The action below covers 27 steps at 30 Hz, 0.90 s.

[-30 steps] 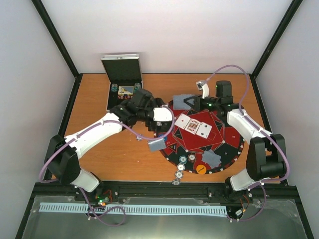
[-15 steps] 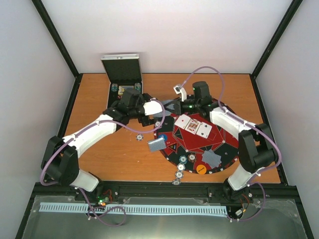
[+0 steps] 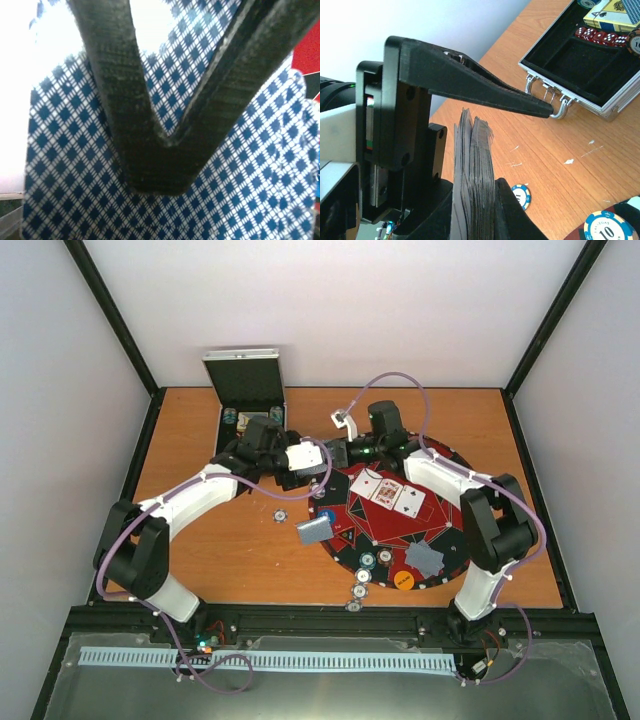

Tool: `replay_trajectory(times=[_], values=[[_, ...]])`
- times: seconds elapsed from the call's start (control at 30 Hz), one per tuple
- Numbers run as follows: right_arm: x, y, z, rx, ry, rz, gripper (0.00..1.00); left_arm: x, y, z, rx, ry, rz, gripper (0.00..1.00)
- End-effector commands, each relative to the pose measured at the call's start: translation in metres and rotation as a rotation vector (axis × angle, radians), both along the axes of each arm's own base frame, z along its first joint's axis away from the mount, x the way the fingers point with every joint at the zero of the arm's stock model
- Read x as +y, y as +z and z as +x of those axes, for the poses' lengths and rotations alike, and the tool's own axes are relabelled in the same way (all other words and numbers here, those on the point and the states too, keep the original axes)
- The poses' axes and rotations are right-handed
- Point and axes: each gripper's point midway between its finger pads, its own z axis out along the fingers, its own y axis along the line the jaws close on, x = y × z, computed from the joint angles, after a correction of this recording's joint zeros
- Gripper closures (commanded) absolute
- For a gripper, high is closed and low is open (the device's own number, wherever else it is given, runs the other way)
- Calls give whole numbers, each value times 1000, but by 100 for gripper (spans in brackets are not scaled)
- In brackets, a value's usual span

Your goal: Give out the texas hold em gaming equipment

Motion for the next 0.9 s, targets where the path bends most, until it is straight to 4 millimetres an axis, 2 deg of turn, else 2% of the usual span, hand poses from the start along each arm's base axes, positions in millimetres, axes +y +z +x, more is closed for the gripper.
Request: replay_trajectory(times=[0.0, 0.43, 0.73, 0.87], values=[[11, 6, -1, -7, 34, 31, 97, -9, 30, 12, -94, -39, -52, 14], [13, -7, 3, 11, 43, 8, 97, -7, 29, 6, -66, -35, -64, 31], [11, -12, -2, 16, 59, -11, 97, -7, 27, 4, -70, -46, -58, 41], [11, -14, -2, 28, 67, -22, 84, -7, 24, 3, -75, -54, -47, 44]])
